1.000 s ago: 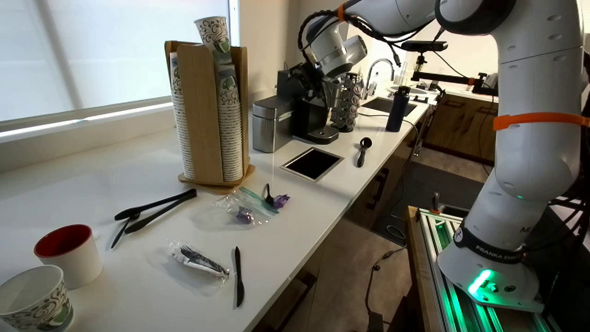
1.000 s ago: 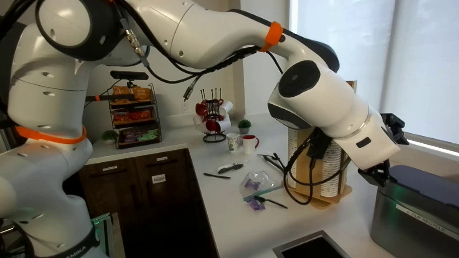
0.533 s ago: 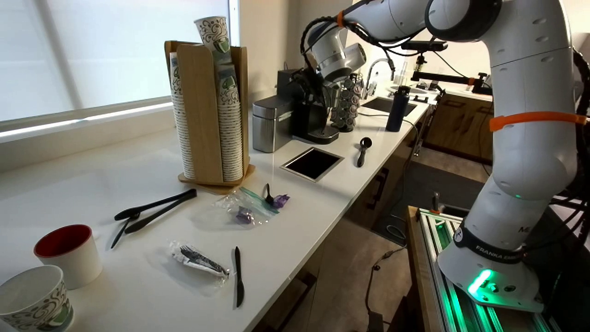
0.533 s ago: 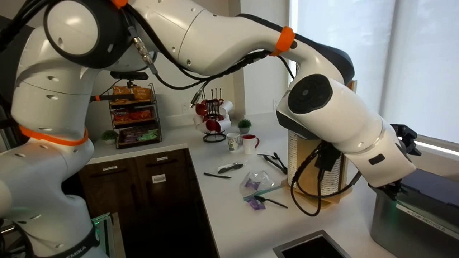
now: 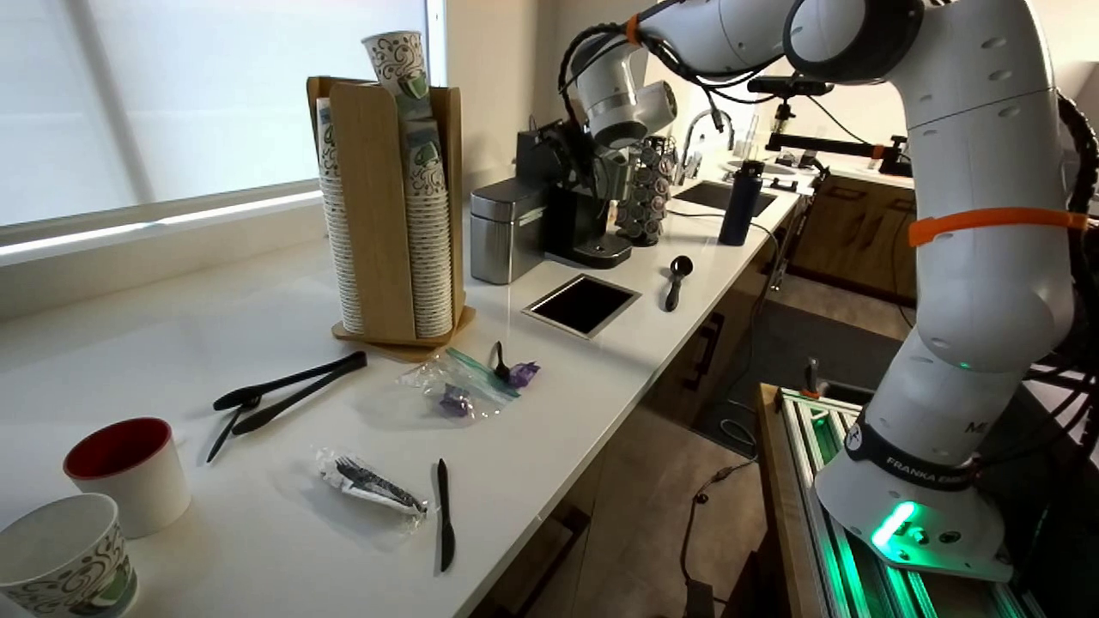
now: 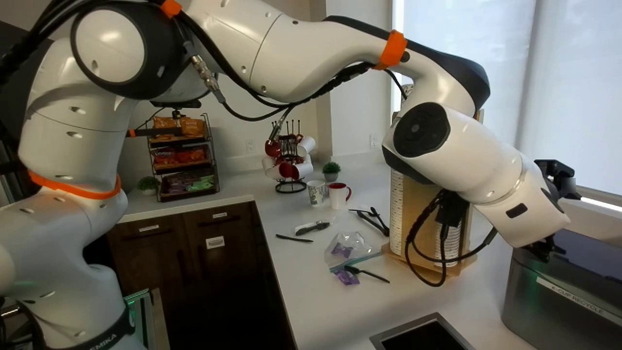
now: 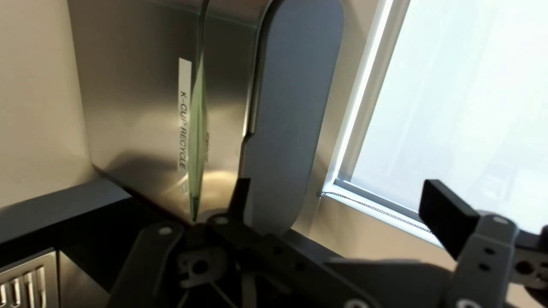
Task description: Open the recycling bin
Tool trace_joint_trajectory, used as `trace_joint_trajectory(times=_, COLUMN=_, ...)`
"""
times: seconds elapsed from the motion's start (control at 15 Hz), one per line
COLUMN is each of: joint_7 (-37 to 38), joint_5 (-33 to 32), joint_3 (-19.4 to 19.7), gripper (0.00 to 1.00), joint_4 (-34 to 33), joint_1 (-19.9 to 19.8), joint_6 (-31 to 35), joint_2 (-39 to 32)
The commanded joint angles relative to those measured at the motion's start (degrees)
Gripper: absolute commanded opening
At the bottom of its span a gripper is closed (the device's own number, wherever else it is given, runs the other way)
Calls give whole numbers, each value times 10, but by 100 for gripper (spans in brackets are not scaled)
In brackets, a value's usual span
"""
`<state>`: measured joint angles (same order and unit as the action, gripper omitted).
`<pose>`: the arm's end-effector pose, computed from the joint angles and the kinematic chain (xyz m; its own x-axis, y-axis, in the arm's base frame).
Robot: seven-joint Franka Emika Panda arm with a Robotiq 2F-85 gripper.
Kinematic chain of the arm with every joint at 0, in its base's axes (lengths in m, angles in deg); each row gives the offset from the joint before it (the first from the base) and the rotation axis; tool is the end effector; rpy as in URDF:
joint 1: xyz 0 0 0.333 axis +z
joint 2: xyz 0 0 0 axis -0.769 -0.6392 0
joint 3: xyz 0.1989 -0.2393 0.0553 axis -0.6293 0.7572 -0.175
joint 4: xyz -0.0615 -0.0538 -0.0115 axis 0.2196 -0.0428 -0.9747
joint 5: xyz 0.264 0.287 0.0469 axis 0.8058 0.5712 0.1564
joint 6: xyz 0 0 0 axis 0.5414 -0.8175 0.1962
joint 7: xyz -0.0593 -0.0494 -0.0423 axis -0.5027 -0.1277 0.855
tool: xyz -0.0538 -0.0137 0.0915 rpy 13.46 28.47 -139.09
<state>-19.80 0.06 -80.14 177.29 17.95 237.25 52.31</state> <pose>0.5463 -0.4407 0.3891 -0.2076 -0.9548 0.2126 -0.5471 -0.0669 -0.8344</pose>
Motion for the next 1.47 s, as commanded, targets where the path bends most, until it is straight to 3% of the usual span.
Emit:
trace_joint_trajectory(times=0.0, joint_7=-62, joint_5=54, joint_3=-10, gripper=100, joint_4=-57, joint_1=-12, joint_6=1, joint_2=-38)
trace_joint_trajectory(times=0.33, joint_7=-69, joint_5=42, joint_3=1, gripper=100, joint_4=-87, joint_1=-6, joint_6=35, joint_2=-76)
trace_joint_trajectory(times=0.73, joint_7=-106, joint_5=72, joint_3=-3, gripper=100, joint_4=-115, joint_1=-19, joint_6=46, joint_2=-101)
trace_joint_trajectory(times=0.87, joint_7=-67, joint_5=36, joint_3=4, gripper=100, joint_4=-93, joint_1=-16, joint_6=25, joint_2=-88)
trace_joint_trajectory(times=1.4, joint_7=-44, joint_5=9, joint_3=8, gripper=100, joint_4=-73, joint_1=-15, joint_6=14, joint_2=-94)
